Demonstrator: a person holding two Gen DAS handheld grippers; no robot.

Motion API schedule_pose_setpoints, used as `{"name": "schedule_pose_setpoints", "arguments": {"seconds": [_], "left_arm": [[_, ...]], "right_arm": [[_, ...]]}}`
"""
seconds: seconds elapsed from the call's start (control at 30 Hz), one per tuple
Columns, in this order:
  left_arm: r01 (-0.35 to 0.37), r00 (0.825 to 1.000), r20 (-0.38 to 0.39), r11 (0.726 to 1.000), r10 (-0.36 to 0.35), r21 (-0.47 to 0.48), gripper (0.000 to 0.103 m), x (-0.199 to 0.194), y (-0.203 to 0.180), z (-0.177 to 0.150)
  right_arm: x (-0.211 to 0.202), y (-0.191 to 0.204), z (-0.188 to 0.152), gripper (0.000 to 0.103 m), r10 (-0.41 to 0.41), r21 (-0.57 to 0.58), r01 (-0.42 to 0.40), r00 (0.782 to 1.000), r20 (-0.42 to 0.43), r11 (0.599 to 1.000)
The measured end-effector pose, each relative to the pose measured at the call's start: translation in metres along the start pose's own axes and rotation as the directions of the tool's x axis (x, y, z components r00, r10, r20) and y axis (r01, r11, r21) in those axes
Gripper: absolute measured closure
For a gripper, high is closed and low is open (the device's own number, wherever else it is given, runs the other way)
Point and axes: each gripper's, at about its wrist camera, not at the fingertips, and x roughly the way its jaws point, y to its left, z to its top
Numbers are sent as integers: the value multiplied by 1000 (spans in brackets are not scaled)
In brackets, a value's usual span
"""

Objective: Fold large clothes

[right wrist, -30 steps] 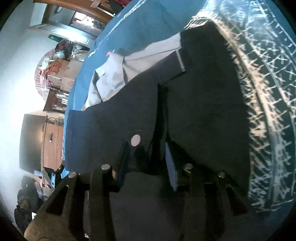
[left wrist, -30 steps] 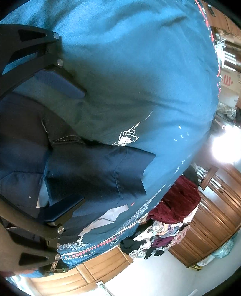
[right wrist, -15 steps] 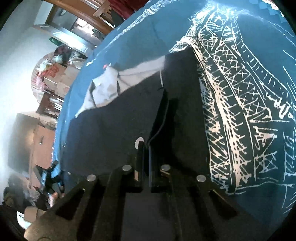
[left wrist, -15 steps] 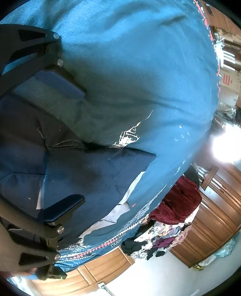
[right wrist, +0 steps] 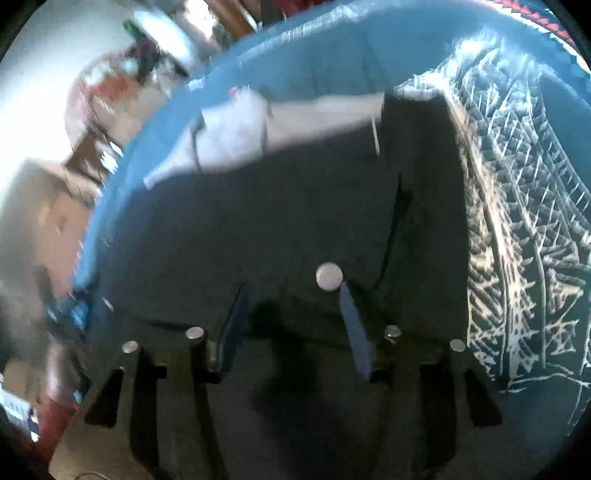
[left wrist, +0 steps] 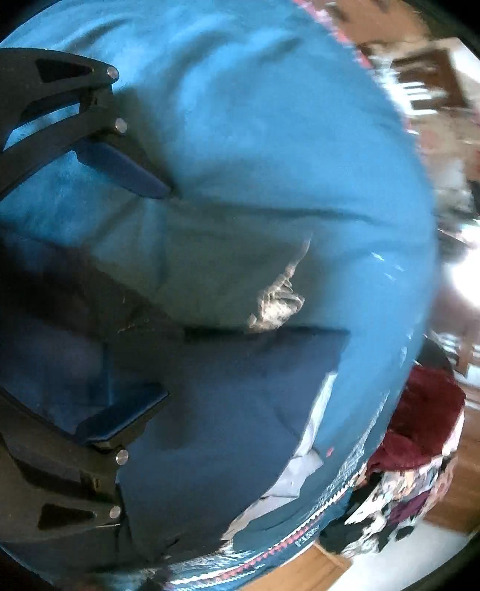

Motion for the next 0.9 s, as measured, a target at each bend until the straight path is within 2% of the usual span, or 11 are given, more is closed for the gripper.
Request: {"name": "schedule_pose_setpoints", "arguments": {"seconds": [0.07, 0.13, 0.23, 0.3, 0.4, 0.47, 0.53, 0.6, 0.67, 0.83, 0.9], "left_arm": [[-44, 999, -13, 999, 44, 31, 9, -12, 0, 0], [-45, 999, -4, 998, 45, 37, 7, -29, 7, -6], [37, 999, 28, 999, -37, -6, 2, -68, 38, -34], [88, 996, 17, 995, -87, -45, 2, -85, 58, -63], [97, 995, 37, 995, -96, -28, 2, -108, 57, -96], [97, 992, 83, 995, -96, -8, 2, -131, 43, -111], [45, 991, 124, 999, -48, 21, 1, -148, 26, -119], [-22, 987, 159, 997, 9, 80, 0, -159, 1, -125], [-93, 987, 146, 985, 72, 146, 0, -152, -20, -131], [-126, 991, 56, 978, 119, 167, 0, -108, -27, -148], [-102, 995, 31, 985, 98, 137, 0, -97, -16, -153]], "right_arm": [[-27, -2, -7, 51, -2, 21, 2, 1000, -2, 1000], [-61, -7, -21, 35, 41, 27, -42, 999, 28, 999], [-114, -23, -66, 13, 22, 30, -24, 998, 58, 999], [-134, -39, -114, 13, -63, 75, 59, 997, 50, 995], [-149, -45, -170, 14, -201, 102, 196, 979, 34, 975], [-160, -36, -197, 14, -295, 92, 288, 953, 72, 953], [-169, -24, -217, 12, -360, 76, 352, 924, 128, 933], [-171, -19, -227, 9, -395, 53, 392, 905, 159, 918], [-166, -20, -232, 9, -430, 29, 431, 889, 158, 902], [-149, -30, -236, 8, -515, -12, 520, 848, 123, 854], [-144, -28, -239, 5, -525, -21, 531, 842, 122, 847]]}}
